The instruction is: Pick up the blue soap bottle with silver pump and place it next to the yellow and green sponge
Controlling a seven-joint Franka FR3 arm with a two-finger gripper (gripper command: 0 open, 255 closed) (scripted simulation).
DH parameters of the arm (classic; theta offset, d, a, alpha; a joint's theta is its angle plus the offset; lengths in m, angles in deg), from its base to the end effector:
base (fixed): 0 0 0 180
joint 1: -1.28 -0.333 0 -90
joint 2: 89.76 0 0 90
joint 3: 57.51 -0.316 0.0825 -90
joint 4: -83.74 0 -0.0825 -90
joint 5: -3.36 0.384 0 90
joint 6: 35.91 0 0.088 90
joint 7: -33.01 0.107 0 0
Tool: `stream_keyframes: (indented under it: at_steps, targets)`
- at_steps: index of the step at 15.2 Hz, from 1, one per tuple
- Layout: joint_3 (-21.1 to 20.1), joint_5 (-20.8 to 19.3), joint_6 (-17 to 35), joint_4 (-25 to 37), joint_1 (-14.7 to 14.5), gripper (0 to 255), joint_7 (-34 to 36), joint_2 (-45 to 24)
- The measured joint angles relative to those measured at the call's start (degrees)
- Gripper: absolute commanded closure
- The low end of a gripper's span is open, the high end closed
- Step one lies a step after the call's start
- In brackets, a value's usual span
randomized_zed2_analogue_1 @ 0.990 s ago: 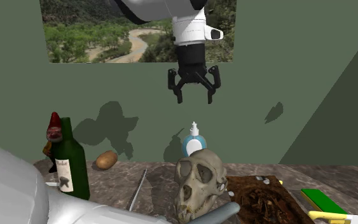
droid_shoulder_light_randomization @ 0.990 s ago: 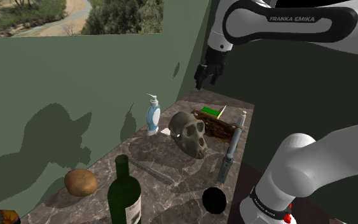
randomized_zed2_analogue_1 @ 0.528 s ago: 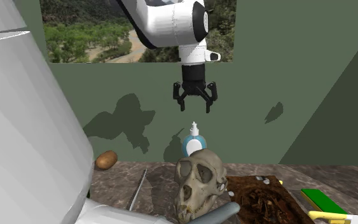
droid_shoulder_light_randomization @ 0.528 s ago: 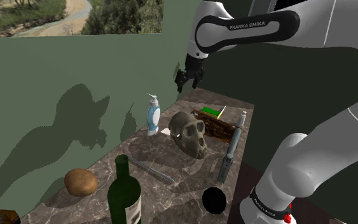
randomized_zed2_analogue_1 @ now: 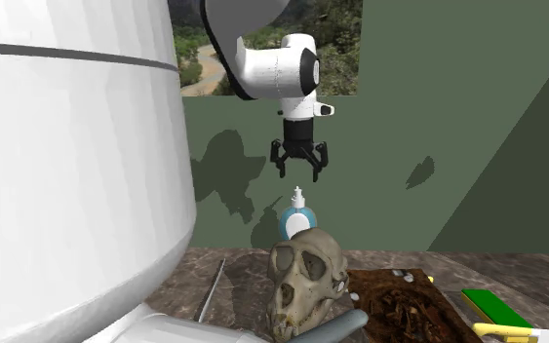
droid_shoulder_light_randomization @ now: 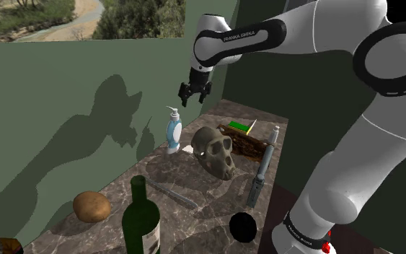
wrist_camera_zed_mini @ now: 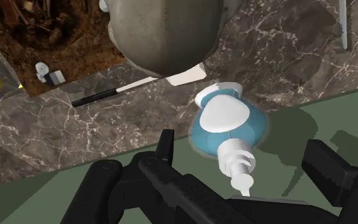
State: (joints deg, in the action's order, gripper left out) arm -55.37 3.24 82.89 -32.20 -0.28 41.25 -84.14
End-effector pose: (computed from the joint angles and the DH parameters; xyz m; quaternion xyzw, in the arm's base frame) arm 0.5427 -0.0061 0.5067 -0.9943 0.0763 -0.0737 0.0058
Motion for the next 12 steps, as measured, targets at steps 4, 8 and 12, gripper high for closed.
stream_keyframes:
  at_steps: [4, 8, 12]
  targets:
    - [0.0, 1.6, 1.9, 8.0, -0.1, 0, -0.2, -9.8]
    - [-0.2, 2.9, 2.5, 15.2, -0.1, 0, -0.1, -17.8]
    - [-0.3, 3.1, 4.6, 15.1, -0.1, 0, -0.2, -19.7]
